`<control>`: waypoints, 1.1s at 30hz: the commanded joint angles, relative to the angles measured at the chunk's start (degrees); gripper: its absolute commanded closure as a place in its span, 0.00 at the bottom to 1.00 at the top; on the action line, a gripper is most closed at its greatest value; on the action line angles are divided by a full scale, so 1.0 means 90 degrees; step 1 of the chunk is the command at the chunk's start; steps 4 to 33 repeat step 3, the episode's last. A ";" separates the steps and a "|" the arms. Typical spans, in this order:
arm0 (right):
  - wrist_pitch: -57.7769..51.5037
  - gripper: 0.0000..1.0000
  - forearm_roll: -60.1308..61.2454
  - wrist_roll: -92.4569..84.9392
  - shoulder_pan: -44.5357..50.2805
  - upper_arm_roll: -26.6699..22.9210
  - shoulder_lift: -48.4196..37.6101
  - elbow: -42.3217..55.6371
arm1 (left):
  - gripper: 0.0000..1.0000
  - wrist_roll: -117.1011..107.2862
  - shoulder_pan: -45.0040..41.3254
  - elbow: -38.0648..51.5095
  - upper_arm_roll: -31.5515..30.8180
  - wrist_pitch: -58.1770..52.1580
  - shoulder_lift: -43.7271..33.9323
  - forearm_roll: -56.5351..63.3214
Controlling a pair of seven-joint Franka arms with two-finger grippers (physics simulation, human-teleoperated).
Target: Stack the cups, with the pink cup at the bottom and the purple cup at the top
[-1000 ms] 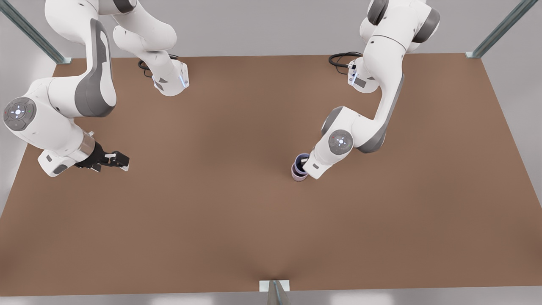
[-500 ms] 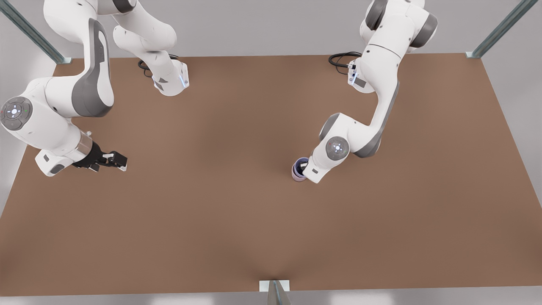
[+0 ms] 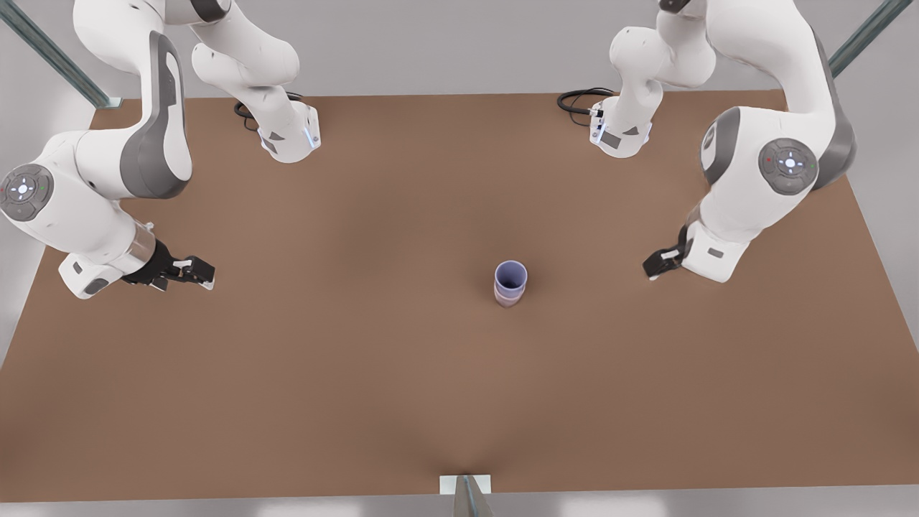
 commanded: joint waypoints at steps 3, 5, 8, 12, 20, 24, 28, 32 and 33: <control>0.0000 0.00 0.0005 -0.0040 0.0003 0.0000 0.0011 -0.0006 | 0.00 0.2544 -0.0064 0.0023 0.0169 -0.1376 -0.0103 0.0241; 0.0000 0.00 0.0005 -0.0040 0.0003 0.0000 0.0011 -0.0006 | 0.00 0.2544 -0.0064 0.0023 0.0169 -0.1376 -0.0103 0.0241; 0.0000 0.00 0.0005 -0.0040 0.0003 0.0000 0.0011 -0.0006 | 0.00 0.2544 -0.0064 0.0023 0.0169 -0.1376 -0.0103 0.0241; 0.0000 0.00 0.0005 -0.0040 0.0003 0.0000 0.0011 -0.0006 | 0.00 0.2544 -0.0064 0.0023 0.0169 -0.1376 -0.0103 0.0241; 0.0000 0.00 0.0005 -0.0040 0.0003 0.0000 0.0011 -0.0006 | 0.00 0.2544 -0.0064 0.0023 0.0169 -0.1376 -0.0103 0.0241; 0.0000 0.00 0.0005 -0.0040 0.0003 0.0000 0.0011 -0.0006 | 0.00 0.2544 -0.0064 0.0023 0.0169 -0.1376 -0.0103 0.0241; 0.0000 0.00 0.0005 -0.0040 0.0003 0.0000 0.0011 -0.0006 | 0.00 0.2544 -0.0064 0.0023 0.0169 -0.1376 -0.0103 0.0241; 0.0000 0.00 0.0005 -0.0040 0.0003 0.0000 0.0011 -0.0006 | 0.00 0.2544 -0.0064 0.0023 0.0169 -0.1376 -0.0103 0.0241; 0.0000 0.00 0.0005 -0.0040 0.0003 0.0000 0.0011 -0.0006 | 0.00 0.2544 -0.0064 0.0023 0.0169 -0.1376 -0.0103 0.0241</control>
